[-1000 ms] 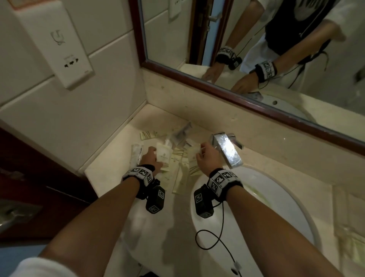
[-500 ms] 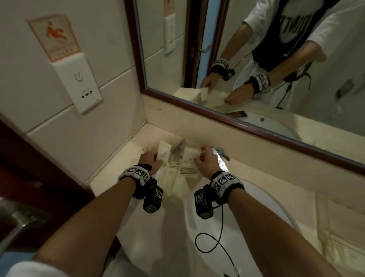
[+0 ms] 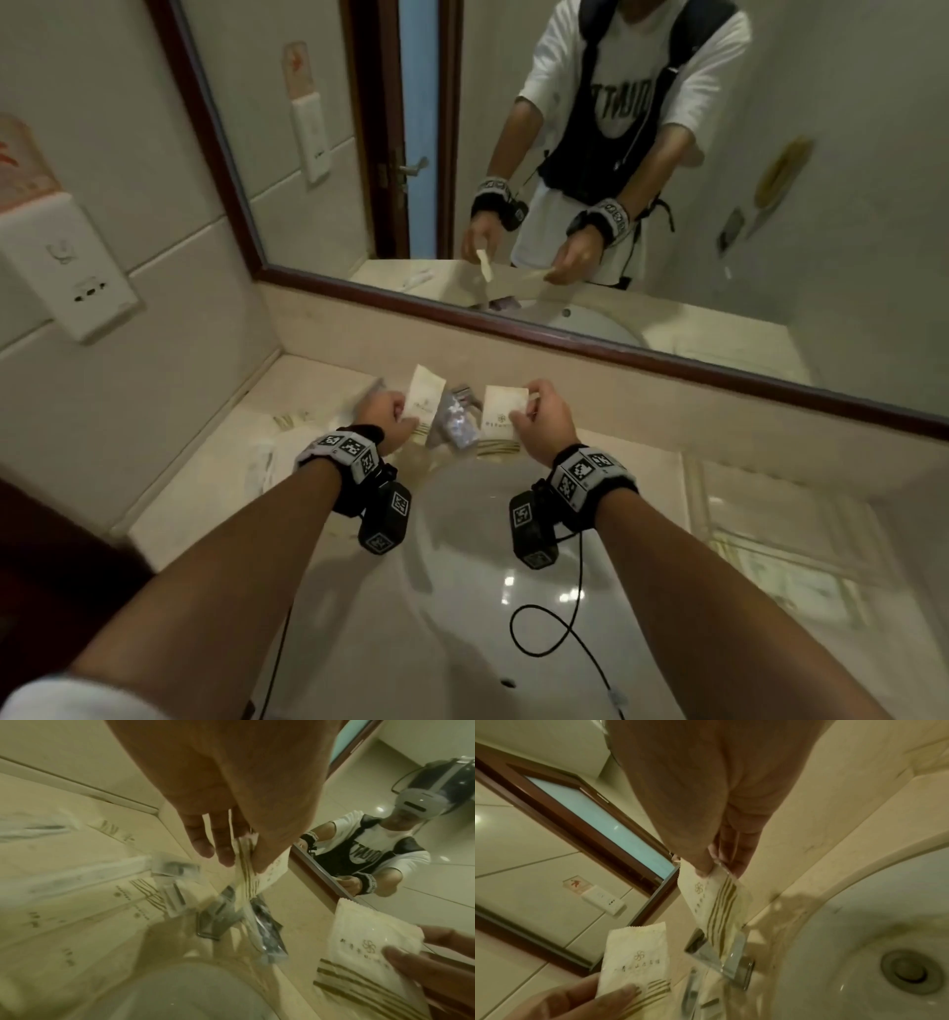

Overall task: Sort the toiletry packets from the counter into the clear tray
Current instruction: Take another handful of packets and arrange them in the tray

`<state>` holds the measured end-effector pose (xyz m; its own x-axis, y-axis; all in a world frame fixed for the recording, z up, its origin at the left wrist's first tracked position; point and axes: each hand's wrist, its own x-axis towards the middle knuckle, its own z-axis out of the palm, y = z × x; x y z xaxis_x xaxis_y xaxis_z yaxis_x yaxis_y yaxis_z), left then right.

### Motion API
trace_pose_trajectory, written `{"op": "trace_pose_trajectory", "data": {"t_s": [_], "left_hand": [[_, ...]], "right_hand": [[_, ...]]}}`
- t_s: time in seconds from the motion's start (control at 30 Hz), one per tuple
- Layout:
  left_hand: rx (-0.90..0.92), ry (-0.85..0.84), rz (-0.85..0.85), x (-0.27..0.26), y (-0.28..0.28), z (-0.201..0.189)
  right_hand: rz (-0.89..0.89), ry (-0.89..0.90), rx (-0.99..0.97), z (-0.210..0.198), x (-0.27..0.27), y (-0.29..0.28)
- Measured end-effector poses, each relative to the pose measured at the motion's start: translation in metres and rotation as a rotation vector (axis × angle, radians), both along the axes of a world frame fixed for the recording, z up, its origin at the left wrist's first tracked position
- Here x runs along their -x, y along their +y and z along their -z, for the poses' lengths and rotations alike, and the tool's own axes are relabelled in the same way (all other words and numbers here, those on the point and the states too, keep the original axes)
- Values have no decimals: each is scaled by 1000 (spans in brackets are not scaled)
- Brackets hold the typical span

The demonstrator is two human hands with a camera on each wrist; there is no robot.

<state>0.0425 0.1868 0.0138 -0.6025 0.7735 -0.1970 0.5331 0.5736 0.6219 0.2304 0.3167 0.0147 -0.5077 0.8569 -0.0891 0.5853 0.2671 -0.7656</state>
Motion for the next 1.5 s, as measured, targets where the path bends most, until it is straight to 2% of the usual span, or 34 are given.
{"op": "trace_pose_trajectory", "data": {"t_s": [0.2,0.43,0.67,1.1,1.3,1.5], "left_hand": [[-4,-21,87,-60,40,-14],[-16,-8,201,-146,89,-37],[-41,21,290,-209,120,-50],[-7,40,423,-335,173,-41],[18,17,480,-387,185,-32],[63,26,520,-417,193,-23]], "right_hand": [[81,-45,-81,-15,-79,25],[249,-14,-132,-34,-175,54],[343,8,-128,-38,-234,70],[562,138,-7,-11,-371,88],[635,39,-50,11,-424,92],[740,14,0,38,-459,87]]}}
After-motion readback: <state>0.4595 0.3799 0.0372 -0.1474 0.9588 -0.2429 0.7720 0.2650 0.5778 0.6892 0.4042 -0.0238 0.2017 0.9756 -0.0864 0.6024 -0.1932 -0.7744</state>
